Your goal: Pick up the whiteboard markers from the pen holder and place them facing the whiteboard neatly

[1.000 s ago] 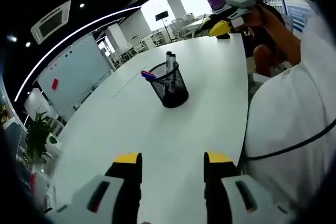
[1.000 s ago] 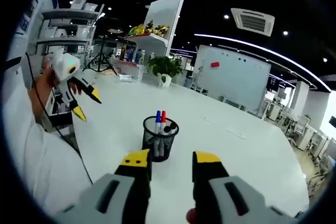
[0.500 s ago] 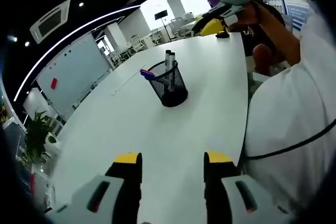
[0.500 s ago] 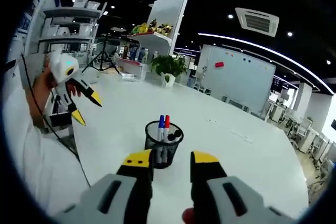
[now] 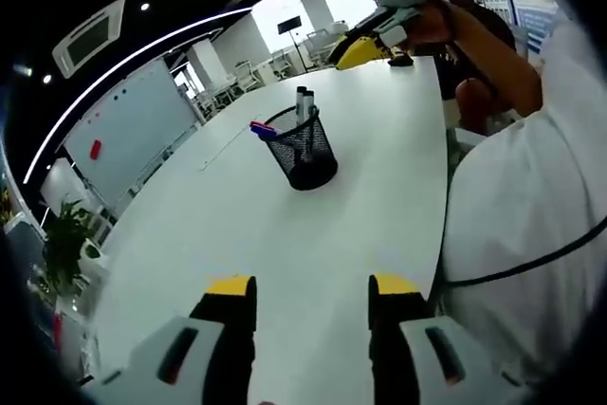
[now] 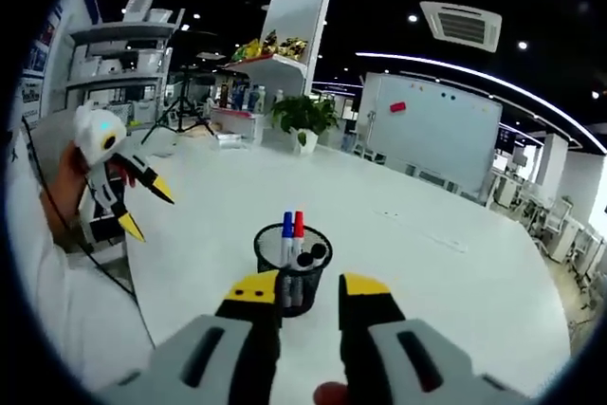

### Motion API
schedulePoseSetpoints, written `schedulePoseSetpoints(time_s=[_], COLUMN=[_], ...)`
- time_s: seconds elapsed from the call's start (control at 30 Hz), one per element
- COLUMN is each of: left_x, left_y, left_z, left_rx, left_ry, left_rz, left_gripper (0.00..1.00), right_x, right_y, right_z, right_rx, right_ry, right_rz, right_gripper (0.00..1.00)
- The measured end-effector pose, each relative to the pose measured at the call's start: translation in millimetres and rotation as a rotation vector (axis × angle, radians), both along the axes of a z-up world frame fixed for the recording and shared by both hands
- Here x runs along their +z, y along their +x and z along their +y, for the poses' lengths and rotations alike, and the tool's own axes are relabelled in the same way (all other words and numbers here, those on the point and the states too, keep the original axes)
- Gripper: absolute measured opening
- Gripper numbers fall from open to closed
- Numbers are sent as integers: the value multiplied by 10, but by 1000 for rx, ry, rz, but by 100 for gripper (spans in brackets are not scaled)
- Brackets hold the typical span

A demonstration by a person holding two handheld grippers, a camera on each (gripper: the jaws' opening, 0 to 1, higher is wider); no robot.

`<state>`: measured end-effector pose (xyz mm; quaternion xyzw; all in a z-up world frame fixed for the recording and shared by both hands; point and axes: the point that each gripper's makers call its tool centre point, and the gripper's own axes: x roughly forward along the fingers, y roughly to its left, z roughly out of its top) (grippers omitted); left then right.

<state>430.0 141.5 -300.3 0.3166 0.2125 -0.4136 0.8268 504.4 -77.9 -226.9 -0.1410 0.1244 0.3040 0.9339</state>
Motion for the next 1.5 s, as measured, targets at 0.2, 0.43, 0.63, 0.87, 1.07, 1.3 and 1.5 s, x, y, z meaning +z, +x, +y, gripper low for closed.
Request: schedulePoseSetpoints(time_s=[0.2, 0.43, 0.63, 0.87, 1.07, 1.3, 1.5], left_x=[-5, -4, -34, 190, 202, 145, 107], left_y=[-5, 5, -2, 33, 87, 98, 90], left_z=[19, 42, 33, -33, 26, 30, 27], left_rx=[-3, 2, -4, 10, 33, 31, 19], left_ry=[4, 9, 19, -56, -53, -40, -19], left_rz=[2, -2, 4, -52, -58, -45, -45], left_gripper=[49, 49, 49, 48, 48, 48, 48], right_x=[-15, 10, -36, -46, -87, -112, -117], right_y=[82, 150, 199, 296, 387, 439, 446], right_z=[55, 100, 151, 211, 204, 197, 246], right_rx=[1, -23, -37, -63, -74, -80, -71], right_ry=[10, 67, 55, 88, 126, 163, 180], right_rz=[6, 26, 36, 36, 52, 76, 89], right_gripper=[23, 23, 23, 23, 22, 20, 19])
